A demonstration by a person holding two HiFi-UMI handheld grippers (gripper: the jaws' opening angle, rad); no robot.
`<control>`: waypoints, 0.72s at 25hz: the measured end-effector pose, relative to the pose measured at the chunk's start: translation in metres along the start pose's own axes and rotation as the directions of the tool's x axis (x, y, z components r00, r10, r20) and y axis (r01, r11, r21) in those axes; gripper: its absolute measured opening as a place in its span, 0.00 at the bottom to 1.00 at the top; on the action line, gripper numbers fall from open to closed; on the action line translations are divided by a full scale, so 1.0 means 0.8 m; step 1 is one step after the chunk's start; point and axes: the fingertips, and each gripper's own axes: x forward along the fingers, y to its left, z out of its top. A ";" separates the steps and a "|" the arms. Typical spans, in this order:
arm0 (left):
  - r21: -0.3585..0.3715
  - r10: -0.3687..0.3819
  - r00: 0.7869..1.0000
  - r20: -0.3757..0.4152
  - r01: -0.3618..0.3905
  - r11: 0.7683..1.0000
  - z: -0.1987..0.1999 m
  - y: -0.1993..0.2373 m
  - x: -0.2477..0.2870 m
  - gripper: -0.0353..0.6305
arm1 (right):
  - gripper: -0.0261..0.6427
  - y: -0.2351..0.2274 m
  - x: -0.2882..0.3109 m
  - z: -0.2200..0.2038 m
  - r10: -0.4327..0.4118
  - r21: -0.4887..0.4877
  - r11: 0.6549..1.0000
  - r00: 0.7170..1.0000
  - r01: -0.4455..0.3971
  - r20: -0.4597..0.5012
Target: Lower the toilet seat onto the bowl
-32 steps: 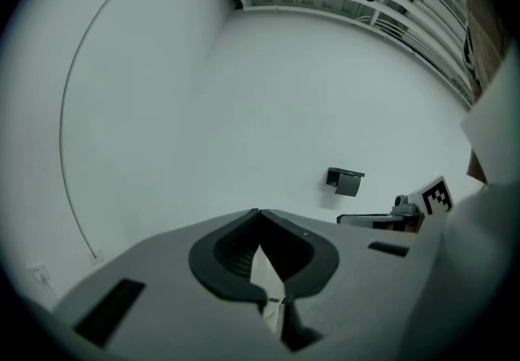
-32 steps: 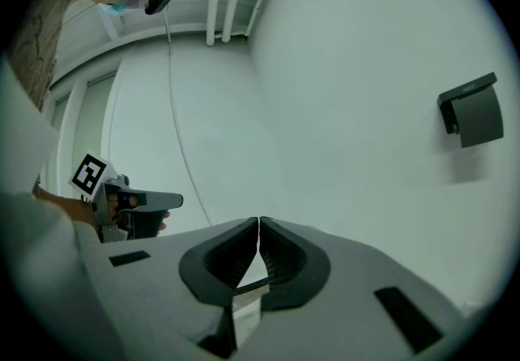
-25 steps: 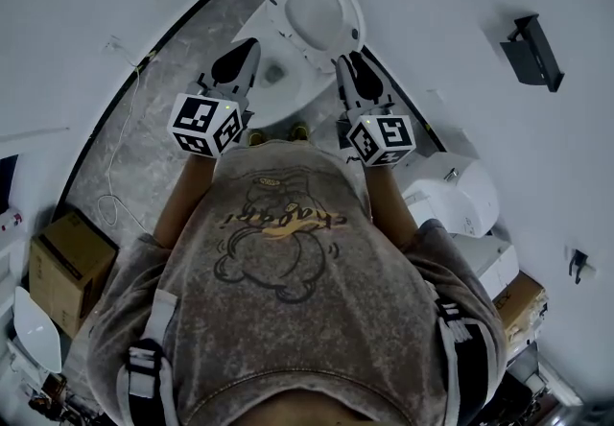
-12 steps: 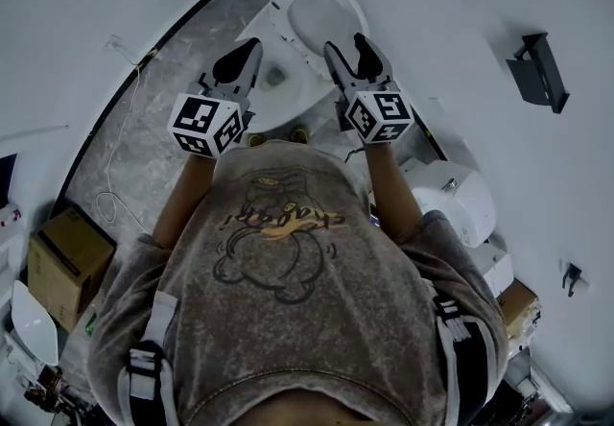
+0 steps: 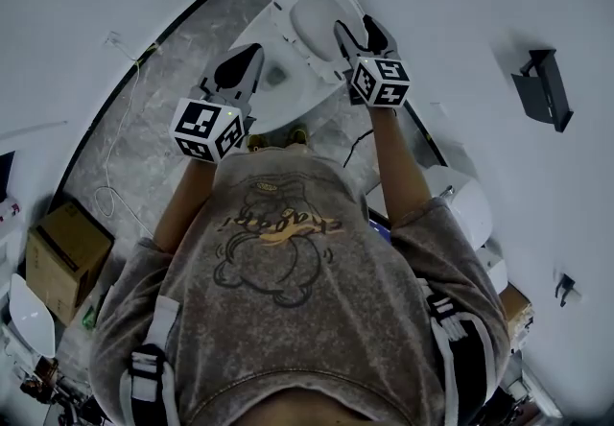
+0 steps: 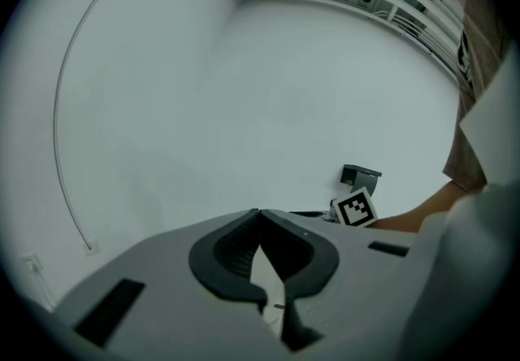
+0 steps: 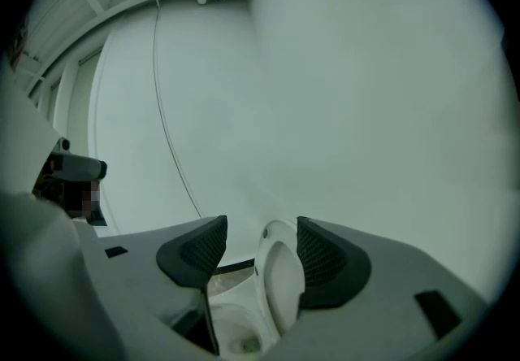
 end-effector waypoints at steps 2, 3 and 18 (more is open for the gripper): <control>-0.005 0.004 1.000 -0.008 -0.004 1.000 -0.004 0.003 0.002 0.07 | 0.44 -0.012 0.016 -0.010 0.001 -0.010 1.000 1.000 -0.001 -0.027; -0.006 0.006 1.000 -0.013 -0.006 1.000 -0.006 0.005 0.002 0.07 | 0.44 -0.018 0.024 -0.015 -0.001 -0.018 1.000 0.999 0.000 -0.042; -0.025 0.040 0.998 -0.051 -0.041 0.999 -0.018 0.032 -0.006 0.07 | 0.44 -0.060 0.082 -0.061 -0.027 -0.085 0.996 0.981 0.011 -0.191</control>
